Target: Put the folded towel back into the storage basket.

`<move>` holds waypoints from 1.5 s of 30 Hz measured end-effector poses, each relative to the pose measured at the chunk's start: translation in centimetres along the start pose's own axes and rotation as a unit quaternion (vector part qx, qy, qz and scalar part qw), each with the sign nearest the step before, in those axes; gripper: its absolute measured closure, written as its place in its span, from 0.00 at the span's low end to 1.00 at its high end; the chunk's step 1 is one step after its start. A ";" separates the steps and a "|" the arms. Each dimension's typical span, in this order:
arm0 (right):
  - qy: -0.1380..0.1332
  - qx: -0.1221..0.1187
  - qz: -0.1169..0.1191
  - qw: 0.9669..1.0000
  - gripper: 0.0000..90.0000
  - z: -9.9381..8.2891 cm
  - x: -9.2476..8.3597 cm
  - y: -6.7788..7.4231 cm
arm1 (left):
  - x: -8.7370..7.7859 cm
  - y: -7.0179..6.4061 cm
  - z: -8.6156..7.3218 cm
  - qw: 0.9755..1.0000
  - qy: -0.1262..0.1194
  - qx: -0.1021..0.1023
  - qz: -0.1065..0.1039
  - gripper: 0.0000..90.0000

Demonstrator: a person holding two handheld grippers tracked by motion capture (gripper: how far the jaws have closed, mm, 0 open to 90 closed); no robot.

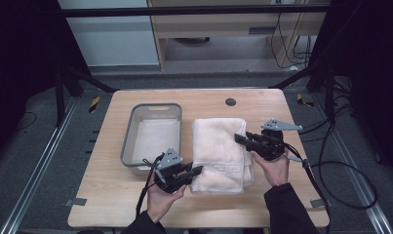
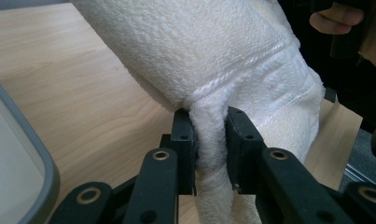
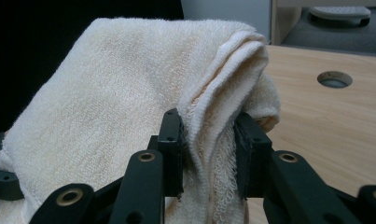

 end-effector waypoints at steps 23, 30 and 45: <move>-0.043 -0.024 0.007 0.999 0.76 5.2 1.0 3.0 | -4.0 2.2 3.0 0.998 -0.058 0.003 0.032 0.83; -0.047 -0.033 0.006 0.998 0.76 6.5 1.5 3.9 | -5.1 3.0 3.6 0.996 -0.074 0.000 0.043 0.83; -0.057 -0.050 0.009 0.997 0.76 9.4 3.0 6.3 | -7.7 5.1 4.7 0.992 -0.103 -0.017 0.064 0.83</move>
Point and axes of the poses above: each handheld gripper's, and its own axes: x roughly forward along the jaws, z roughly out of its top, y roughly to its left, the point moved 8 cm from there along x, roughly forward along the jaws, and after that the axes turned 1 degree about y, right-handed, at the moved point
